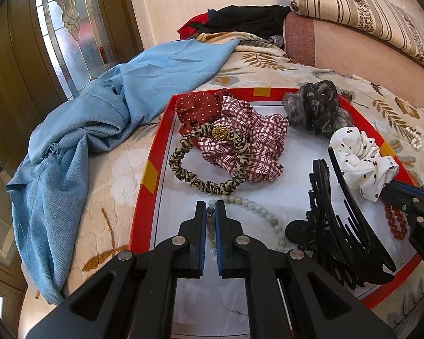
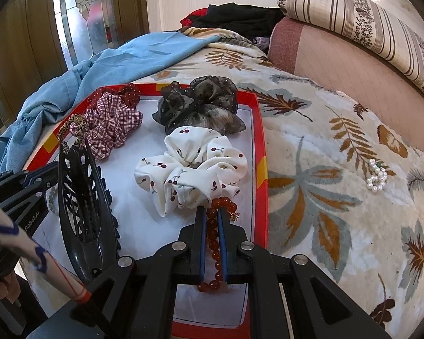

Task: Organize jewelry
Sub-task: 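Open the right tool to release the red-bead strand in the tray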

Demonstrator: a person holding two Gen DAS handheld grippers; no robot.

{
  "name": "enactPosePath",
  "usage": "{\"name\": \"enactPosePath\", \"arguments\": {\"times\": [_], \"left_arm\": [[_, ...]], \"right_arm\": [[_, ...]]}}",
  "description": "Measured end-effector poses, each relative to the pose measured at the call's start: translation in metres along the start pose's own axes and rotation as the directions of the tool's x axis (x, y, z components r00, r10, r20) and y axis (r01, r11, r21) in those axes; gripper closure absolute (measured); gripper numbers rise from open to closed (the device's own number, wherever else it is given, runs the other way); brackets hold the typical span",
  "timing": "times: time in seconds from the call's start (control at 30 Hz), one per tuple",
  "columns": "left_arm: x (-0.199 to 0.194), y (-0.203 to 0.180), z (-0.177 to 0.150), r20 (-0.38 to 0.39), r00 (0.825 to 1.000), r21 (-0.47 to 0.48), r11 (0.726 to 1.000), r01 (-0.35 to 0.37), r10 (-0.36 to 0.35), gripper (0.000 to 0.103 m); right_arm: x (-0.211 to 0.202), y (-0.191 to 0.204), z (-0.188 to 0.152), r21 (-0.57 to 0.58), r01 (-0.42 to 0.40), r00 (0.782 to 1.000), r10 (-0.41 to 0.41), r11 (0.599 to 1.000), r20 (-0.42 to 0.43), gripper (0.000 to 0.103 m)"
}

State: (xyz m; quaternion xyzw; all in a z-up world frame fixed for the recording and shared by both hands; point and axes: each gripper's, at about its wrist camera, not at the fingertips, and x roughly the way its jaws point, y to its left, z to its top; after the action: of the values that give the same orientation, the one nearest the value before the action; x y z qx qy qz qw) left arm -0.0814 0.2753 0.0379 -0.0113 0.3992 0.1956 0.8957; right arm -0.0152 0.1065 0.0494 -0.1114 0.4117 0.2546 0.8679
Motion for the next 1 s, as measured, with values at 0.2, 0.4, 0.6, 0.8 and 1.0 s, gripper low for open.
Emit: {"name": "enactPosePath", "arguments": {"times": [0.2,0.4,0.6,0.8,1.0], "left_arm": [[0.0,0.0,0.0,0.001,1.0,0.001,1.0,-0.002,0.002,0.097],[-0.002,0.0,0.002,0.012,1.0,0.001,1.0,-0.007,0.007,0.097],[-0.004,0.0,0.002,0.018,1.0,-0.003,1.0,-0.003,0.003,0.097],[-0.008,0.001,0.002,0.027,1.0,-0.007,1.0,-0.003,0.004,0.097],[-0.011,-0.001,0.002,0.039,0.999,-0.006,1.0,-0.003,0.003,0.097]], "right_arm": [[0.001,-0.001,0.0,0.001,0.002,1.0,-0.002,1.0,-0.003,0.094],[-0.001,-0.002,-0.001,0.0,0.006,1.0,-0.006,1.0,-0.002,0.094],[-0.006,-0.002,-0.001,-0.003,0.012,1.0,-0.012,1.0,-0.001,0.094],[-0.012,-0.002,-0.003,0.001,0.014,1.0,-0.014,1.0,0.001,0.093],[-0.018,0.0,-0.004,0.003,0.019,1.0,-0.019,1.0,0.008,0.09]]}}
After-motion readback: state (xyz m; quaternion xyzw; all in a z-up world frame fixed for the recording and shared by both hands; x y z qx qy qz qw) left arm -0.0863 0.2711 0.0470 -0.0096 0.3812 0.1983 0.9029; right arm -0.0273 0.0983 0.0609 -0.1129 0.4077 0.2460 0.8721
